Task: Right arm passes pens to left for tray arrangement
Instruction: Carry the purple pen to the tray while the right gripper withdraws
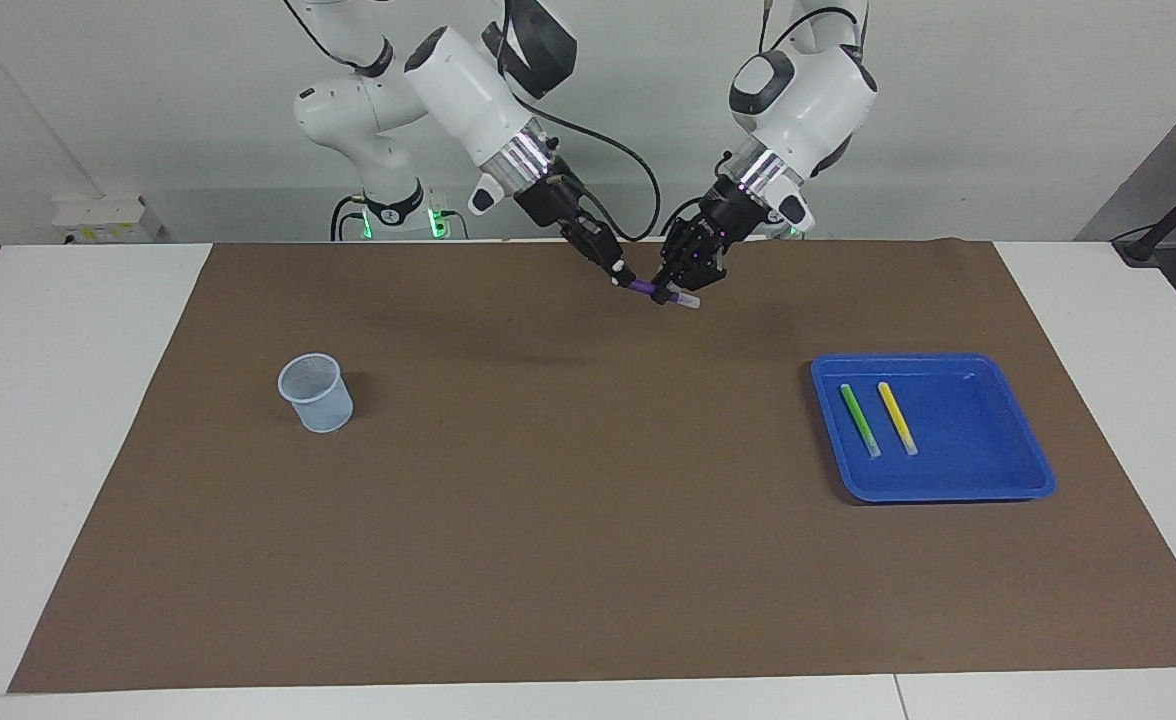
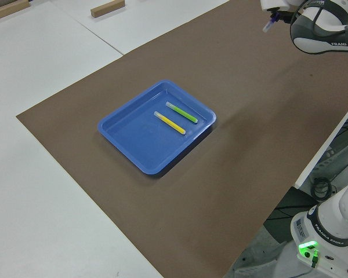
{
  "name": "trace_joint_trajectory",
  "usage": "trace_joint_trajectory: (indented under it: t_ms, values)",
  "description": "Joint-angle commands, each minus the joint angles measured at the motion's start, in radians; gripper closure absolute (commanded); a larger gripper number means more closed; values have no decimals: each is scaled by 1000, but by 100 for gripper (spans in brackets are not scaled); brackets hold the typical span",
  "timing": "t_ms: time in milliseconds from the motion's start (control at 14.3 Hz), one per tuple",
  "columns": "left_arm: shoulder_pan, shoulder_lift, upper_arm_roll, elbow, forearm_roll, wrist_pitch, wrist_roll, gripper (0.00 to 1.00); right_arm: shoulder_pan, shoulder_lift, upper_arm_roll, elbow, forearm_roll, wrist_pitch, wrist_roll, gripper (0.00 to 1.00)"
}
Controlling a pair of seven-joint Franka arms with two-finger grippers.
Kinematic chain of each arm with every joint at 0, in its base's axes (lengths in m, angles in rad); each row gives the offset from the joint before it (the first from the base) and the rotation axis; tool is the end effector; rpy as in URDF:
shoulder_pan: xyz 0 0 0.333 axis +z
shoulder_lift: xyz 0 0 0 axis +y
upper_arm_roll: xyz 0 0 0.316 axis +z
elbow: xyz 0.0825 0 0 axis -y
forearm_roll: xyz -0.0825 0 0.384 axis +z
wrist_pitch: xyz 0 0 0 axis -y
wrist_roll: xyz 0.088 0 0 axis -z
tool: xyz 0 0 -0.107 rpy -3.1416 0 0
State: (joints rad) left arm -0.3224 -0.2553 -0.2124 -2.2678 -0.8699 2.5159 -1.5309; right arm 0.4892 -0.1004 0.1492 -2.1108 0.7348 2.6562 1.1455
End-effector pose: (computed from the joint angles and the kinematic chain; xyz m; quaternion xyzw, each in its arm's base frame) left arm 0.4397 -0.2600 0.5133 0.6511 0.6581 -0.1381 0.3521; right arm 0.4633 0.3235 0.5275 -0.7969 0.4610 0.0100 0.3904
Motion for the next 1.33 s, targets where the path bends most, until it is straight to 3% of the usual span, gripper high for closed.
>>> trace_joint_trajectory:
  t_ms: [0, 70, 209, 349, 558, 698, 1047, 1256]
  values:
    - [-1, -38, 1, -29, -9, -17, -3, 100, -9, -19, 0, -12, 29, 13, -24, 14]
    - [-1, -38, 1, -29, -9, -17, -2, 100, -9, -19, 0, -12, 28, 4, -30, 0]
    - [2, -38, 2, -30, -9, -19, 21, 100, -9, -24, -5, -11, 11, -51, -77, 0]
    - [17, -41, 4, -30, -6, -51, 89, 100, -47, -28, -11, 1, -24, -212, -250, 0]
    - [120, -59, 5, -27, 15, -221, 359, 100, -173, -39, -11, 29, -144, -471, -511, 0]
    - [205, -65, 5, -15, 104, -371, 524, 100, -224, -45, -11, 32, -170, -548, -637, 0]
    - [341, -65, 16, 46, 345, -668, 929, 100, -265, -58, -11, 35, -374, -688, -794, 0]
    - [452, -65, 16, 73, 466, -813, 1208, 100, -355, -54, -10, 83, -506, -806, -1022, 0]
